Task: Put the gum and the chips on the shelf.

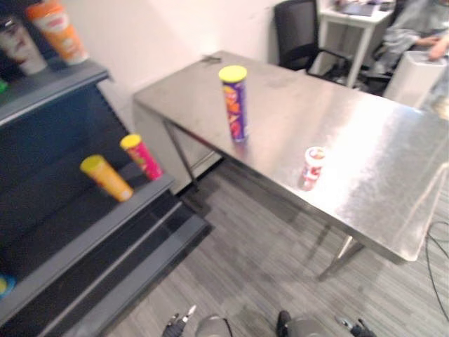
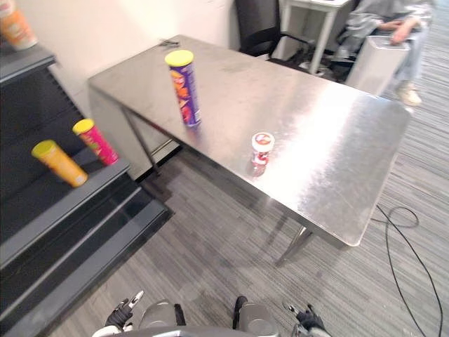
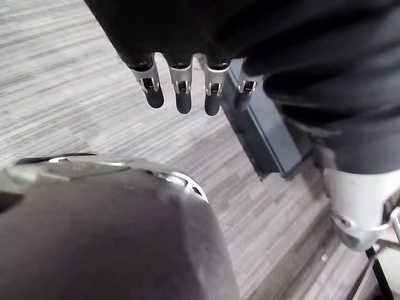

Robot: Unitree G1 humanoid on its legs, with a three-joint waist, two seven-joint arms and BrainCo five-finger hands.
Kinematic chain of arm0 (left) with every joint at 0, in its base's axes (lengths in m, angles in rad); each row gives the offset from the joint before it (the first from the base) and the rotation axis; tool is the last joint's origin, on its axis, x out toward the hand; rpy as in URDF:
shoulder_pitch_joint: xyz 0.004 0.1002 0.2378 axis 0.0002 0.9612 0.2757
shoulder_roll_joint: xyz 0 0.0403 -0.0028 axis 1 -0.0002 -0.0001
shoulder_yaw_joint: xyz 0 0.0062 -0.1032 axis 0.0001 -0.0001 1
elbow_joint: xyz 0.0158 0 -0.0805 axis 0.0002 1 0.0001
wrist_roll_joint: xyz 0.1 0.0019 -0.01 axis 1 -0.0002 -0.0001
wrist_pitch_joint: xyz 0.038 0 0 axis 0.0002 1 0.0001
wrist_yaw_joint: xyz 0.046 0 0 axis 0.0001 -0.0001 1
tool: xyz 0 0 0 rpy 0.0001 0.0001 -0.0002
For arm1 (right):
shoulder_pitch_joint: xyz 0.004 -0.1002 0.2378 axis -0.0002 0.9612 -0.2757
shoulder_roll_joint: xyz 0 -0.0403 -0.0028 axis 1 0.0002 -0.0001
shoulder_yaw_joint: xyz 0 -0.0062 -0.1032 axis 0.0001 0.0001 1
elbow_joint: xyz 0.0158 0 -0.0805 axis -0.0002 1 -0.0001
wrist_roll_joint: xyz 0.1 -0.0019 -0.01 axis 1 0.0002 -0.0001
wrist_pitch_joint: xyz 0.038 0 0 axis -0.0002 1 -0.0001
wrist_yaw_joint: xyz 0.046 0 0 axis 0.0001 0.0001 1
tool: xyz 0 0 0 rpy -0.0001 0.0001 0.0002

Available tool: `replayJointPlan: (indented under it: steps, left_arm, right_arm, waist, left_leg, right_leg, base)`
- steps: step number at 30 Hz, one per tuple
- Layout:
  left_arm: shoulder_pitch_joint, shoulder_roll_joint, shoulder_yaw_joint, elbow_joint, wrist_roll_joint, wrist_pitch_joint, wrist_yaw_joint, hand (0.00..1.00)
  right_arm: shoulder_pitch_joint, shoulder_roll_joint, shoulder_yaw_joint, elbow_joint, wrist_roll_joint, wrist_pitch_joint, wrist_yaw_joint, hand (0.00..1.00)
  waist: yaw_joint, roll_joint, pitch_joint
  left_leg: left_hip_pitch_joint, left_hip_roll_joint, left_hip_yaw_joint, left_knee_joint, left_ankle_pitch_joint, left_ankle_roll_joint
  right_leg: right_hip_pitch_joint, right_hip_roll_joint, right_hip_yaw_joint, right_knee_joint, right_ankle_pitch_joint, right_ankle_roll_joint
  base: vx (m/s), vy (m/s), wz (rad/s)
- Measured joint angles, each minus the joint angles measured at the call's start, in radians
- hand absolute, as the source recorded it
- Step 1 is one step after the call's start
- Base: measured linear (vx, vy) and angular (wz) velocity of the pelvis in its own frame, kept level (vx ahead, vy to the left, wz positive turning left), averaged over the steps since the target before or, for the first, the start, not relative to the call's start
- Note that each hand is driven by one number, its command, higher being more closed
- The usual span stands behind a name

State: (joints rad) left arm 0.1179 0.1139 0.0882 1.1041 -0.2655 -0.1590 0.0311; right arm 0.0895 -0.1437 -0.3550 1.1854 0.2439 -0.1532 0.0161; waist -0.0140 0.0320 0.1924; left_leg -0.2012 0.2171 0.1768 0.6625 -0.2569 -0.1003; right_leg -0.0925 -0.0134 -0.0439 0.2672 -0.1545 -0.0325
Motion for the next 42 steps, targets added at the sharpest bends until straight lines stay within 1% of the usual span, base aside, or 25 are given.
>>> replayJointPlan:
  steps: [1, 2, 3, 4, 5, 6, 7, 9, 10, 11, 12, 13, 14, 16, 17, 18, 19, 20, 24, 28, 29, 33, 38, 40, 42]
  left_arm:
    - [0.0, 0.0, 0.005, 0.0, 0.0, -0.003, 0.0, 0.0]
    - [-0.002, -0.007, 0.03, 0.0, 0.002, -0.004, 0.0, 0.0]
    - [-0.005, -0.014, 0.049, 0.001, 0.002, -0.005, 0.0, 0.0]
    - [-0.004, -0.018, 0.059, 0.003, 0.002, -0.004, 0.0, 0.0]
    - [0.003, -0.031, 0.077, 0.006, 0.002, -0.005, 0.0, 0.0]
    - [0.008, -0.034, 0.076, 0.01, 0.001, -0.005, 0.0, 0.0]
    - [0.016, -0.015, 0.074, 0.015, 0.002, -0.006, -0.008, 0.0]
    - [0.015, 0.005, 0.066, 0.025, 0.006, -0.006, -0.014, 0.0]
    - [0.004, 0.02, 0.051, 0.046, 0.015, -0.004, -0.017, 0.0]
    - [0.001, 0.028, 0.029, 0.051, 0.023, -0.004, -0.017, 0.0]
    - [0.0, 0.034, 0.013, 0.05, 0.037, -0.005, -0.018, 0.0]
    - [-0.001, 0.036, 0.003, 0.051, 0.043, -0.004, -0.019, 0.0]
    - [0.0, 0.039, -0.022, 0.052, 0.05, -0.004, -0.019, 0.0]
    - [0.002, 0.036, -0.047, 0.075, 0.052, -0.004, -0.02, 0.0]
    - [0.003, 0.029, -0.055, 0.09, 0.054, -0.004, -0.021, 0.0]
    - [0.003, 0.023, -0.056, 0.091, 0.056, -0.004, -0.022, 0.0]
    - [0.001, 0.025, -0.06, 0.091, 0.061, -0.004, -0.023, 0.0]
    - [-0.003, 0.03, -0.074, 0.091, 0.078, -0.004, -0.026, 0.0]
    - [-0.024, 0.027, -0.09, 0.11, 0.086, -0.005, -0.03, 0.0]
    - [-0.035, 0.03, -0.087, 0.11, 0.091, -0.005, -0.035, 0.0]
    - [-0.035, 0.032, -0.083, 0.11, 0.091, -0.005, -0.035, 0.0]
    - [-0.033, 0.037, -0.081, 0.111, 0.092, -0.005, -0.036, 0.0]
    - [-0.032, 0.037, -0.051, 0.109, 0.131, -0.004, -0.036, 0.0]
    - [-0.031, 0.038, -0.05, 0.109, 0.131, -0.004, -0.036, 0.0]
    - [-0.024, 0.038, -0.045, 0.107, 0.131, -0.004, -0.036, 0.0]
  right_arm:
    - [0.009, 0.003, -0.017, 0.0, 0.0, 0.0, -0.003, 0.0]
    - [0.015, 0.007, -0.035, -0.003, 0.0, 0.0, -0.009, 0.0]
    - [0.028, 0.011, -0.042, -0.013, -0.001, 0.0, -0.009, 0.0]
    - [0.037, 0.013, -0.047, -0.023, -0.001, 0.0, -0.009, 0.0]
    - [0.058, 0.02, -0.055, -0.045, -0.001, 0.0, -0.009, 0.0]
    - [0.065, 0.022, -0.064, -0.048, -0.001, 0.0, -0.009, 0.0]
    - [0.074, 0.056, -0.067, -0.044, -0.002, 0.003, -0.002, 0.0]
    - [0.076, 0.08, -0.067, -0.037, -0.004, 0.007, 0.006, 0.0]
    - [0.078, 0.097, -0.066, -0.037, -0.005, 0.01, 0.016, 0.0]
    - [0.079, 0.103, -0.064, -0.037, -0.008, 0.011, 0.017, 0.0]
    - [0.078, 0.105, -0.051, -0.034, -0.008, 0.011, 0.018, 0.0]
    - [0.075, 0.105, -0.042, -0.033, -0.008, 0.011, 0.018, 0.0]
    - [0.061, 0.101, -0.027, -0.033, -0.008, 0.01, 0.019, 0.0]
    - [0.046, 0.083, -0.015, -0.03, -0.009, 0.01, 0.019, 0.0]
    - [0.031, 0.07, 0.012, -0.029, -0.011, 0.01, 0.019, 0.0]
    - [0.017, 0.06, 0.021, -0.03, -0.014, 0.009, 0.019, 0.0]
    - [0.012, 0.059, 0.022, -0.03, -0.017, 0.009, 0.018, 0.0]
    - [0.013, 0.06, 0.03, -0.03, -0.029, 0.007, 0.017, 0.0]
    - [0.038, 0.05, 0.025, -0.01, -0.04, 0.007, 0.016, 0.0]
    - [0.04, 0.053, -0.005, 0.012, -0.04, 0.009, 0.015, 0.0]
    - [0.039, 0.053, -0.025, 0.016, -0.04, 0.009, 0.016, 0.0]
    - [0.028, 0.051, -0.118, 0.017, -0.038, 0.009, 0.01, 0.0]
    - [0.02, 0.045, -0.201, 0.021, -0.038, 0.01, -0.012, 0.0]
    - [0.016, 0.043, -0.226, 0.021, -0.038, 0.01, -0.013, 0.0]
    - [0.015, 0.041, -0.233, 0.02, -0.038, 0.01, -0.018, 0.0]
  waist:
    - [-0.002, 0.0, 0.0]
    - [-0.003, 0.0, 0.0]
    - [-0.003, 0.001, -0.001]
    - [-0.006, 0.005, -0.002]
    - [-0.005, 0.015, -0.008]
    - [-0.004, 0.025, -0.017]
    - [-0.005, -0.003, -0.032]
    - [-0.009, -0.032, -0.042]
    - [-0.015, -0.048, -0.052]
    - [-0.013, -0.054, -0.059]
    - [-0.012, -0.064, -0.065]
    - [-0.012, -0.067, -0.068]
    - [-0.013, -0.061, -0.07]
    - [-0.01, -0.046, -0.077]
    - [-0.011, -0.027, -0.085]
    - [-0.01, -0.013, -0.093]
    - [-0.011, -0.012, -0.093]
    - [-0.011, -0.013, -0.093]
    - [-0.013, -0.003, -0.095]
    - [-0.011, -0.006, -0.097]
    - [-0.008, -0.006, -0.097]
    - [-0.008, -0.015, -0.096]
    - [-0.008, -0.026, -0.096]
    - [-0.008, -0.025, -0.096]
    - [-0.008, -0.029, -0.097]
  left_leg:
    - [0.001, -0.016, -0.043, -0.081, 0.003, -0.003]
    - [-0.003, -0.036, -0.14, -0.222, 0.022, 0.0]
    - [-0.001, -0.046, -0.219, -0.321, 0.044, 0.006]
    - [0.001, -0.046, -0.249, -0.353, 0.05, 0.002]
    - [0.012, -0.036, -0.266, -0.375, 0.07, -0.027]
    - [0.018, -0.043, -0.259, -0.364, 0.091, -0.033]
    - [0.036, -0.067, -0.188, -0.365, 0.095, -0.033]
    - [0.053, -0.093, -0.151, -0.374, 0.088, -0.021]
    - [0.072, -0.126, -0.126, -0.392, 0.079, -0.005]
    - [0.085, -0.141, -0.107, -0.404, 0.074, 0.004]
    - [0.097, -0.156, -0.08, -0.418, 0.07, 0.011]
    - [0.104, -0.16, -0.067, -0.422, 0.066, 0.019]
    - [0.12, -0.162, -0.037, -0.423, 0.057, 0.03]
    - [0.15, -0.151, 0.016, -0.435, 0.04, 0.038]
    - [0.168, -0.135, 0.056, -0.457, 0.047, 0.05]
    - [0.183, -0.12, 0.092, -0.477, 0.051, 0.052]
    - [0.19, -0.12, 0.099, -0.484, 0.054, 0.055]
    - [0.205, -0.126, 0.111, -0.484, 0.054, 0.055]
    - [0.258, -0.137, 0.105, -0.486, 0.054, 0.055]
    - [0.256, -0.147, 0.08, -0.49, 0.054, 0.055]
    - [0.256, -0.149, 0.079, -0.494, 0.054, 0.055]
    - [0.257, -0.158, 0.076, -0.51, 0.054, 0.055]
    - [0.259, -0.163, 0.076, -0.543, 0.054, 0.055]
    - [0.262, -0.162, 0.075, -0.559, 0.059, 0.063]
    - [0.27, -0.161, 0.079, -0.574, 0.071, 0.063]
  right_leg:
    - [0.0, 0.001, 0.021, 0.002, -0.003, 0.005]
    - [-0.005, 0.001, 0.07, 0.007, -0.008, 0.014]
    - [-0.011, 0.001, 0.113, 0.016, -0.017, 0.028]
    - [-0.012, 0.001, 0.128, 0.018, -0.022, 0.036]
    - [-0.013, 0.003, 0.162, 0.025, -0.033, 0.057]
    - [-0.01, 0.0, 0.183, 0.025, -0.036, 0.064]
    - [-0.004, -0.032, 0.22, 0.019, -0.022, 0.088]
    - [-0.001, -0.064, 0.214, 0.015, -0.021, 0.088]
    - [0.014, -0.102, 0.223, -0.039, -0.016, 0.099]
    - [0.012, -0.12, 0.24, -0.062, -0.015, 0.109]
    - [0.009, -0.134, 0.264, -0.068, -0.002, 0.127]
    - [0.009, -0.138, 0.275, -0.072, 0.003, 0.133]
    - [0.009, -0.146, 0.277, -0.075, 0.018, 0.155]
    - [0.007, -0.142, 0.257, -0.094, 0.047, 0.15]
    - [-0.005, -0.129, 0.192, -0.11, 0.09, 0.13]
    - [-0.012, -0.12, 0.078, -0.133, 0.126, 0.11]
    - [-0.008, -0.12, 0.022, -0.147, 0.136, 0.101]
    - [0.003, -0.124, -0.019, -0.167, 0.139, 0.101]
    - [0.069, -0.138, -0.02, -0.209, 0.144, 0.109]
    - [0.087, -0.151, -0.066, -0.241, 0.153, 0.124]
    - [0.093, -0.152, -0.069, -0.252, 0.159, 0.134]
    - [0.102, -0.159, -0.083, -0.283, 0.169, 0.149]
    - [0.1, -0.158, -0.09, -0.32, 0.177, 0.155]
    - [0.097, -0.153, -0.092, -0.325, 0.184, 0.149]
    - [0.097, -0.15, -0.092, -0.336, 0.188, 0.146]
  base:
    - [0.18, 0.335, -1.35]
    - [0.19, 0.388, -1.41]
    - [0.17, 0.351, -1.39]
    - [0.18, 0.392, -1.32]
    - [0.16, 0.34, -1.0]
    - [0.27, 0.478, -1.42]
    - [0.24, 0.37, -1.07]
    - [0.22, 0.312, -0.75]
    - [0.17, 0.272, -0.48]
    - [0.2, 0.305, -0.5]
    - [0.14, 0.178, -0.39]
    - [0.18, 0.18, -0.55]
    - [0.18, 0.133, -0.73]
    - [0.18, 0.098, -0.87]
    - [0.18, 0.058, -1.01]
    - [0.18, 0.054, -1.02]
    - [0.21, 0.041, -0.9]
    - [0.2, 0.039, -0.62]
    - [0.13, 0.027, -0.23]
    - [0.05, 0.007, 0.16]
    - [0.0, 0.023, 0.13]
    - [-0.04, 0.006, 0.02]
    - [-0.1, -0.026, -0.06]
    - [-0.12, -0.048, -0.03]
    - [-0.11, -0.042, -0.06]
